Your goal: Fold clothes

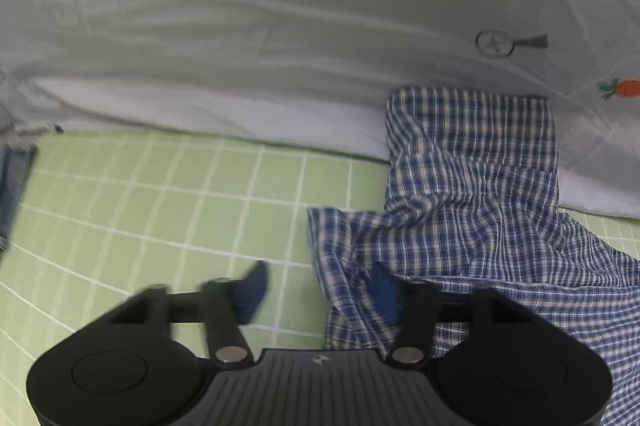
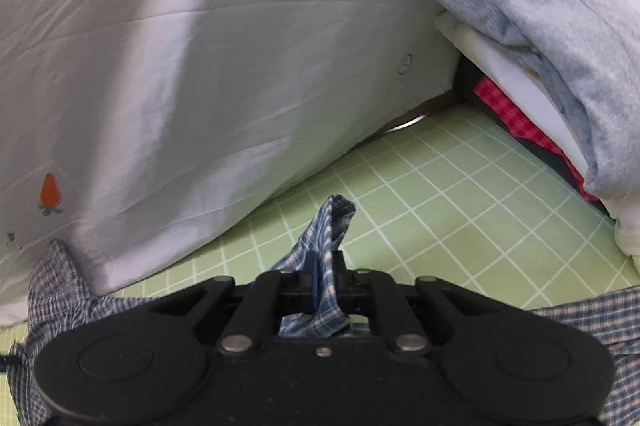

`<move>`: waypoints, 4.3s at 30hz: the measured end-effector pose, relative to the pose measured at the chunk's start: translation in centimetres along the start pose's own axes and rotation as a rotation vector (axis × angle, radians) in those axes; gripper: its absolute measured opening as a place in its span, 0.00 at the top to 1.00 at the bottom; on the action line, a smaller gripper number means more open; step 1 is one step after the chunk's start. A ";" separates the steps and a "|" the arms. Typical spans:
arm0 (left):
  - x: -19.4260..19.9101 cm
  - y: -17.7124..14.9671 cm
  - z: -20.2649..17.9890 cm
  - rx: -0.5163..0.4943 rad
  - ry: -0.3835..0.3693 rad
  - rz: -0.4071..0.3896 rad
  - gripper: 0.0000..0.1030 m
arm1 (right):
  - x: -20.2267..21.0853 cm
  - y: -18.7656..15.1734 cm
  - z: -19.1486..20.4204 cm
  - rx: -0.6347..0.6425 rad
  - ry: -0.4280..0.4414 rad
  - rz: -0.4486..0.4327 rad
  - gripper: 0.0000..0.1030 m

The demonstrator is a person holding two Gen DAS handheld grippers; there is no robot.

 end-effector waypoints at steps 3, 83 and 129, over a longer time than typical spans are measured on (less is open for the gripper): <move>1.8 0.6 0.2 -0.017 0.004 -0.028 0.28 | 1.2 0.0 1.2 0.025 0.033 -0.006 0.95; 21.5 -26.2 -11.7 0.080 -0.150 0.125 0.76 | 26.6 -18.3 -8.3 0.190 0.082 0.273 0.00; 32.8 -25.0 -0.3 0.222 -0.122 -0.042 0.13 | 30.0 -15.2 -0.5 0.211 0.215 0.223 0.00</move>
Point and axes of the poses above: each gripper's, at about its wrist camera, not at the fingertips, and x roughly against the way its jaws point, z to its left, y to its top, the point moved 5 cm from there along -x, roughly the way its jaws point, and after that the axes turned 15 degrees about -z, right-handed, at the moved point
